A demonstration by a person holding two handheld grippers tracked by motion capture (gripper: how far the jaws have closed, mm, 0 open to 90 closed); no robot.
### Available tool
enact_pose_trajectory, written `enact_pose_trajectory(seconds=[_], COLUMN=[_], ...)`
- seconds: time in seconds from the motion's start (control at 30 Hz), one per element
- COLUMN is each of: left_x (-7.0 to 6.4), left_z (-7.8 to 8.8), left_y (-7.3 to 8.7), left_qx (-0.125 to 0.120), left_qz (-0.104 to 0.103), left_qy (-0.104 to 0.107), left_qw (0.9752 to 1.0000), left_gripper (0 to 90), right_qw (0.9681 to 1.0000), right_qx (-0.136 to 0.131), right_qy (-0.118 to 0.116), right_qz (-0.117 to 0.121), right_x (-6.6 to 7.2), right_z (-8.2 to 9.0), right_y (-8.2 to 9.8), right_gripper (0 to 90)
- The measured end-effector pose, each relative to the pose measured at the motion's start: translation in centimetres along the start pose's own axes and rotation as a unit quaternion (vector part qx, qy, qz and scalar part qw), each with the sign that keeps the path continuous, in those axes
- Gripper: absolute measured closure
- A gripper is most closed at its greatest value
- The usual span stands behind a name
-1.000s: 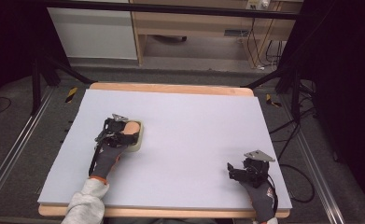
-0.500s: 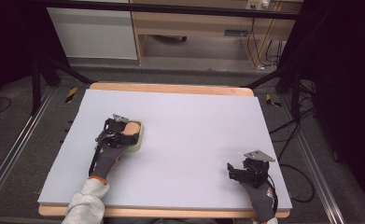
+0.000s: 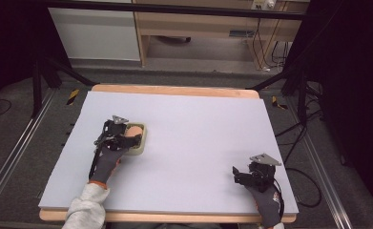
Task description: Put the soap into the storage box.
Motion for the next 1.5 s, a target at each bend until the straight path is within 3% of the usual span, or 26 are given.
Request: enact_pose_trajectory(seconds=[0.23, 0.43, 0.63, 0.73, 1.07, 1.4, 1.5], left_x=[-0.7, -1.1, -1.0, -0.8, -1.0, 0.2, 1.0], left_z=[1.7, 3.6, 5.5, 6.0, 7.8, 9.2, 9.5], left_y=[-0.2, 0.3, 1.1, 1.4, 4.8, 6.8, 7.1], left_qx=[-0.016, -0.026, -0.039, -0.046, -0.052, -0.044, -0.048], left_qz=[-0.006, -0.027, -0.03, -0.019, -0.036, -0.032, -0.02], left_qy=[0.011, 0.016, 0.012, 0.011, -0.008, -0.006, -0.005], left_qw=[0.9998, 0.9992, 0.9987, 0.9987, 0.998, 0.9985, 0.9986], left_gripper=[29.4, 30.1, 31.3, 31.4, 29.4, 25.1, 24.7], right_qw=[1.0, 0.9999, 0.9999, 0.9998, 0.9992, 0.9986, 0.9987], right_qx=[-0.001, -0.001, 0.0, -0.001, 0.0, 0.006, 0.007], right_qy=[0.004, 0.009, 0.012, 0.013, 0.036, 0.045, 0.045], right_qz=[-0.003, -0.005, -0.009, -0.012, -0.016, -0.025, -0.023], right_x=[-0.2, -0.3, -0.5, -0.6, -1.3, -1.7, -1.7], right_z=[0.1, 0.1, 0.2, 0.2, 0.3, 0.3, 0.3], right_y=[0.0, 0.0, 0.1, 0.1, 0.3, 0.5, 0.5], right_gripper=[6.3, 6.2, 6.0, 6.0, 5.4, 5.3, 5.3])
Point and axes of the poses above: each handheld gripper's, and its own axes: z roughly backward along the jaws, y roughly out of its underside, x roughly to its left, the point moved 2 cm from there along -z, roughly forward along the jaws, and after that the axes turned 15 degrees about -x, right-handed, at the moved point
